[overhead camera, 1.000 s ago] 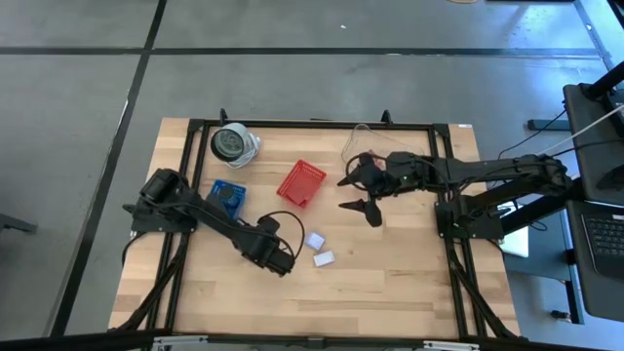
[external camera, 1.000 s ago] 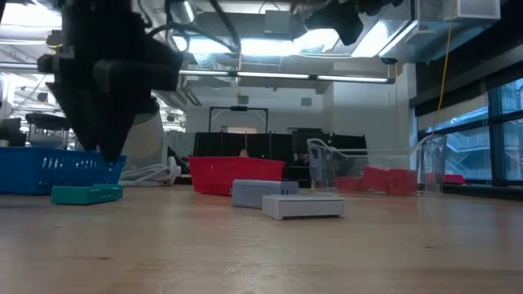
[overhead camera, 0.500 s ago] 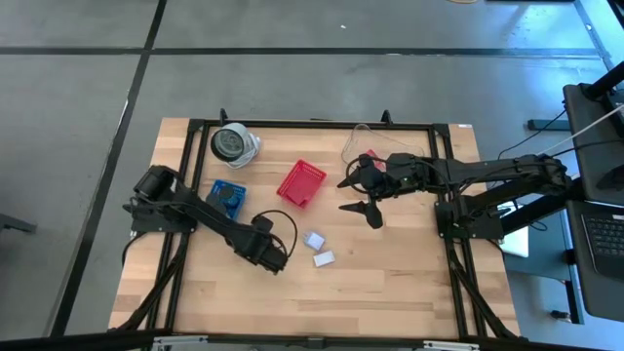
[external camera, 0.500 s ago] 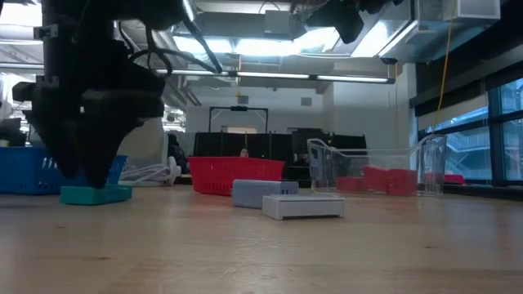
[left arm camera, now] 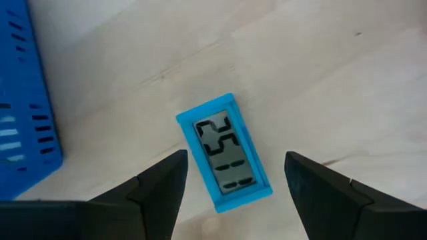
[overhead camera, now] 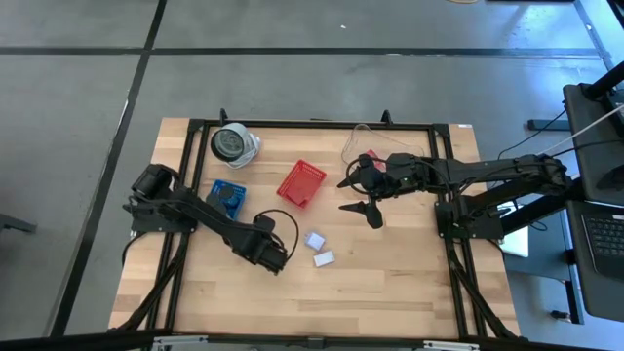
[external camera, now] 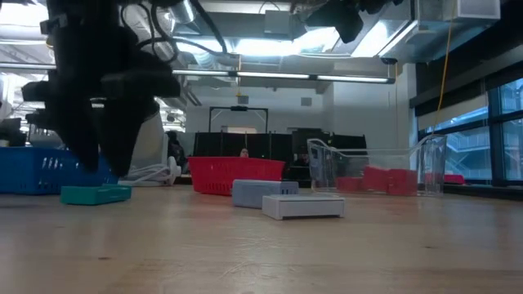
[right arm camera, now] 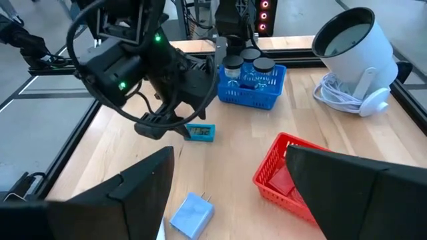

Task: Pick & Place Office items
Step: Put the blue digital clock into the red bin

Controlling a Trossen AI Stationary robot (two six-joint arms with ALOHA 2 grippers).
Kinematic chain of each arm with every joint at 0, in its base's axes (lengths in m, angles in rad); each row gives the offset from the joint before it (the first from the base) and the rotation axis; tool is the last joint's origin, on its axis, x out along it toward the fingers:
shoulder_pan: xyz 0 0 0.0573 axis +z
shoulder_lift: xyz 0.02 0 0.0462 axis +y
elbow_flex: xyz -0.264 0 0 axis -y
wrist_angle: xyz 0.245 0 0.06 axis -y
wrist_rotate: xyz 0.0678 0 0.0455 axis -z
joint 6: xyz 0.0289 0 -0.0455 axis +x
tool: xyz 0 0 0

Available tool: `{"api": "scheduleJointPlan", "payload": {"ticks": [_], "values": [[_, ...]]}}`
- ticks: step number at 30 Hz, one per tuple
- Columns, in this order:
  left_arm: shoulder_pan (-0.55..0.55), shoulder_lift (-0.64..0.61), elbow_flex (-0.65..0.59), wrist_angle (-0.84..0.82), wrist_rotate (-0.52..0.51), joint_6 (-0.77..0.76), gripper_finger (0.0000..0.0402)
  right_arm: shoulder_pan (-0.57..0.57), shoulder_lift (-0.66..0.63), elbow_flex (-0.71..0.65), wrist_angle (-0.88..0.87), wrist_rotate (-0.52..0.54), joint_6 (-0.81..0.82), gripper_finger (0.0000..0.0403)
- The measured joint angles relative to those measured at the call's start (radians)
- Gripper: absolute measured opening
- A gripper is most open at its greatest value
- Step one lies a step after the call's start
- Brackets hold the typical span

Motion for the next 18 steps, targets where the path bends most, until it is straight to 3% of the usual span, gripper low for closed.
{"api": "scheduleJointPlan", "payload": {"ticks": [11,18], "values": [[0.0,-0.004,-0.162,0.203,0.035,-0.087,0.0248,0.0,0.0,0.0,-0.007,0.0,-0.003,0.0293],[0.001,-0.001,-0.164,0.174,0.062,-0.074,0.0248,0.0,0.0,0.0,-0.007,0.0,-0.003,0.0293]]}}
